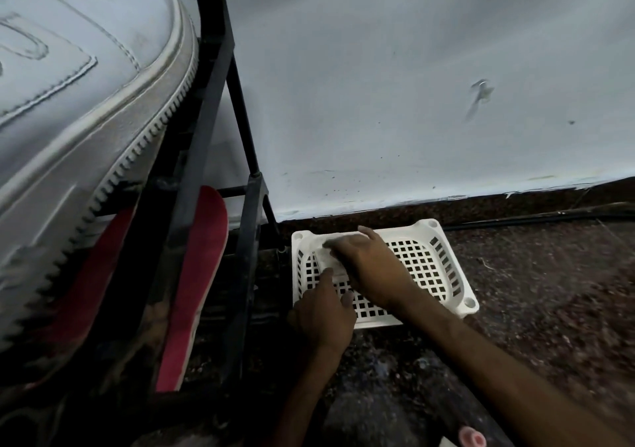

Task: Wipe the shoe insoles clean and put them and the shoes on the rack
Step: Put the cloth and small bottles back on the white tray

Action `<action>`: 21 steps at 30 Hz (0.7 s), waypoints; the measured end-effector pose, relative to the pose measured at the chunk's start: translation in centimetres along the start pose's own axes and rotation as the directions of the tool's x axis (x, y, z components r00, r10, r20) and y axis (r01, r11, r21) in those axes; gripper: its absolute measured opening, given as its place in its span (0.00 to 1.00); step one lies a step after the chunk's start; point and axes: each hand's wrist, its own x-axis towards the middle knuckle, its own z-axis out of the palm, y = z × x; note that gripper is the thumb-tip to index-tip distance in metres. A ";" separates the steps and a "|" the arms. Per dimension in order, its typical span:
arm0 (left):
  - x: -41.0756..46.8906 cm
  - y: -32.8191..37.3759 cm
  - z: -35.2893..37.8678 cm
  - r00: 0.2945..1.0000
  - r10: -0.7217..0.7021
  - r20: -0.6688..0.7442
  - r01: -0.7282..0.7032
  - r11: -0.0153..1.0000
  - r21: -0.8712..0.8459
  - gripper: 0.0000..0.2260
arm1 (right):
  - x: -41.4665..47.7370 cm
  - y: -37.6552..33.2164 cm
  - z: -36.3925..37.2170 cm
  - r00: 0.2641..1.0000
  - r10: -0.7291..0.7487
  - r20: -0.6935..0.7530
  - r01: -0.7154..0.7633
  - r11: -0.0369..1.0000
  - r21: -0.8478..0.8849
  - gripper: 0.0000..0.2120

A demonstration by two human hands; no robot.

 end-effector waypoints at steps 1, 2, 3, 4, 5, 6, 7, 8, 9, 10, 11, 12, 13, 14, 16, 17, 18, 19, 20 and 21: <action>0.1 -0.1 0.0 1.000 0.007 0.002 -0.007 0.999 0.037 0.23 | -1.1 0.0 0.1 0.995 -0.032 0.099 0.036 0.999 -0.037 0.21; 0.0 -0.1 -0.1 1.000 0.018 0.003 -0.018 0.997 0.073 0.21 | -1.9 0.2 0.2 0.982 -0.039 0.182 0.055 0.995 -0.080 0.22; 0.0 -0.1 -0.1 0.999 0.035 -0.002 -0.034 0.994 0.106 0.20 | -2.4 0.4 0.3 0.972 -0.035 0.234 0.065 0.990 -0.124 0.23; -0.1 0.0 -0.2 0.999 0.053 -0.008 -0.051 0.989 0.136 0.20 | -2.6 0.7 0.4 0.969 -0.042 0.244 0.085 0.982 -0.169 0.24; -0.1 0.1 -0.2 0.997 0.070 -0.012 -0.067 0.984 0.167 0.20 | -2.7 0.8 0.6 0.971 -0.064 0.232 0.115 0.970 -0.213 0.24; 0.0 0.0 -0.3 0.996 0.083 -0.014 -0.079 0.977 0.197 0.21 | -2.5 0.7 0.7 0.972 -0.082 0.221 0.138 0.959 -0.249 0.24; 0.1 0.1 -0.4 0.995 0.094 -0.013 -0.089 0.970 0.225 0.21 | -2.4 0.5 0.8 0.972 -0.083 0.222 0.145 0.948 -0.282 0.23; 0.1 0.1 -0.4 0.995 0.102 -0.013 -0.096 0.964 0.247 0.22 | -2.3 0.4 0.9 0.971 -0.072 0.228 0.144 0.936 -0.320 0.24; 0.1 0.1 -0.5 0.994 0.109 -0.013 -0.102 0.959 0.266 0.21 | -2.2 0.2 1.1 0.972 -0.061 0.226 0.142 0.922 -0.360 0.24; 0.1 0.1 -0.6 0.993 0.118 -0.019 -0.107 0.952 0.286 0.20 | -2.1 0.0 1.1 0.974 -0.052 0.221 0.138 0.908 -0.395 0.25; 0.1 0.1 -0.7 0.991 0.128 -0.029 -0.113 0.946 0.305 0.18 | -2.2 -0.3 1.1 0.977 -0.051 0.207 0.134 0.900 -0.415 0.25; 0.1 0.1 -0.8 0.991 0.130 -0.036 -0.112 0.942 0.317 0.16 | -2.2 -0.6 1.0 0.979 -0.050 0.199 0.130 0.901 -0.413 0.25; 0.0 0.1 -0.8 0.991 0.129 -0.044 -0.108 0.942 0.319 0.15 | -2.3 -0.8 1.0 0.978 -0.033 0.205 0.113 0.914 -0.390 0.24; -0.1 0.1 -0.8 0.991 0.124 -0.052 -0.102 0.944 0.313 0.14 | -2.3 -1.0 1.0 0.974 0.006 0.228 0.079 0.929 -0.363 0.24; -0.4 0.1 -1.0 0.992 0.098 -0.074 -0.074 0.958 0.276 0.13 | -2.3 -1.7 1.0 0.972 0.038 0.234 0.048 0.935 -0.350 0.22; -0.5 0.1 -1.0 0.994 0.075 -0.079 -0.054 0.968 0.246 0.14 | -2.2 -2.0 1.2 0.978 0.019 0.207 0.059 0.930 -0.363 0.21; -0.5 0.0 -1.0 0.995 0.052 -0.080 -0.033 0.976 0.217 0.15 | -2.0 -2.3 1.4 0.982 -0.003 0.187 0.075 0.922 -0.380 0.20; -0.5 -0.1 -1.0 0.996 0.032 -0.079 -0.016 0.981 0.194 0.16 | -1.8 -2.5 1.8 0.984 -0.020 0.177 0.087 0.921 -0.380 0.19; -0.5 -0.2 -1.1 0.997 0.015 -0.080 -0.001 0.985 0.173 0.16 | -1.6 -2.6 2.1 0.982 -0.020 0.187 0.085 0.932 -0.351 0.19; -0.6 -0.3 -1.2 0.996 0.008 -0.086 0.006 0.988 0.153 0.16 | -1.4 -2.8 2.3 0.979 -0.020 0.203 0.084 0.947 -0.310 0.20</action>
